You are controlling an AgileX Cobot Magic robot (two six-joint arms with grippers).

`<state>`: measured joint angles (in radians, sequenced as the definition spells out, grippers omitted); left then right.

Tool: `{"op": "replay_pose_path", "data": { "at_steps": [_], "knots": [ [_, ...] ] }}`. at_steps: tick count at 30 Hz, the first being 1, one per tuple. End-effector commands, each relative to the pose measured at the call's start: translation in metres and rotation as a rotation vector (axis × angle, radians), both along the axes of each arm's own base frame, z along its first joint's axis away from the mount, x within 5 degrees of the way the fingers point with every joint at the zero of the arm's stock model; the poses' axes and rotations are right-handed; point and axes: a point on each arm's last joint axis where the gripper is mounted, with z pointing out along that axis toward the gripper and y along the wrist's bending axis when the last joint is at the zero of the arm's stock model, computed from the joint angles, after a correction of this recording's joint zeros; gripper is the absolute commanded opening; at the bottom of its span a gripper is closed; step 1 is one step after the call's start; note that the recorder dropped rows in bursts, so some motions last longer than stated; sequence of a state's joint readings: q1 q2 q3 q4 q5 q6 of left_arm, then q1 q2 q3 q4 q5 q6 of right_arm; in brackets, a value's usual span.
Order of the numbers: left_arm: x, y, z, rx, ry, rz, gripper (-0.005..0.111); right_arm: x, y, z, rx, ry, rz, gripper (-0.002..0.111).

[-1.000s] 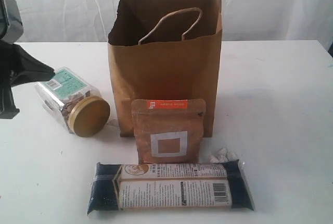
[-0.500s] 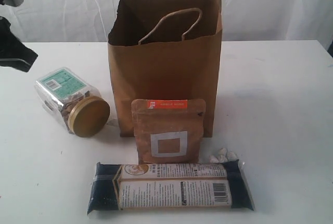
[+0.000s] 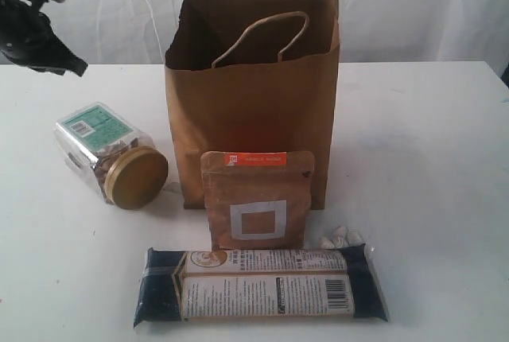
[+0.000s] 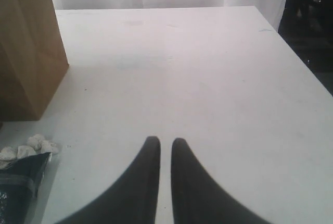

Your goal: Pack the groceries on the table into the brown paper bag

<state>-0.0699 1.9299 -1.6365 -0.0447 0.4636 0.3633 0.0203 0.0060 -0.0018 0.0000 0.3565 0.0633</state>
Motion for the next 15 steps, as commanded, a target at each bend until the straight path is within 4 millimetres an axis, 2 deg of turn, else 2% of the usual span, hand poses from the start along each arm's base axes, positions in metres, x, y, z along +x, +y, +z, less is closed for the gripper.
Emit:
{"op": "replay_pose_path", "data": {
  "at_steps": [1,5,8,11,15],
  "knots": [
    [0.010,-0.012,-0.024,0.025,-0.007,-0.219,0.000,0.000,0.000,0.000,0.002,-0.010,0.003,0.008],
    [0.014,-0.028,-0.025,-0.003,-0.120,-0.456,0.000,0.000,0.000,0.000,0.002,-0.010,0.003,0.008],
    [0.018,-0.034,-0.030,-0.009,-0.179,-0.545,0.000,0.000,0.000,0.000,0.002,-0.010,0.003,0.008],
    [0.016,-0.037,-0.040,-0.041,-0.130,-0.579,0.000,0.000,0.000,0.000,0.002,-0.010,0.003,0.008],
    [0.004,-0.040,-0.048,-0.047,-0.004,-0.703,0.000,0.000,0.000,0.000,0.002,-0.010,0.003,0.008]
  ]
}}
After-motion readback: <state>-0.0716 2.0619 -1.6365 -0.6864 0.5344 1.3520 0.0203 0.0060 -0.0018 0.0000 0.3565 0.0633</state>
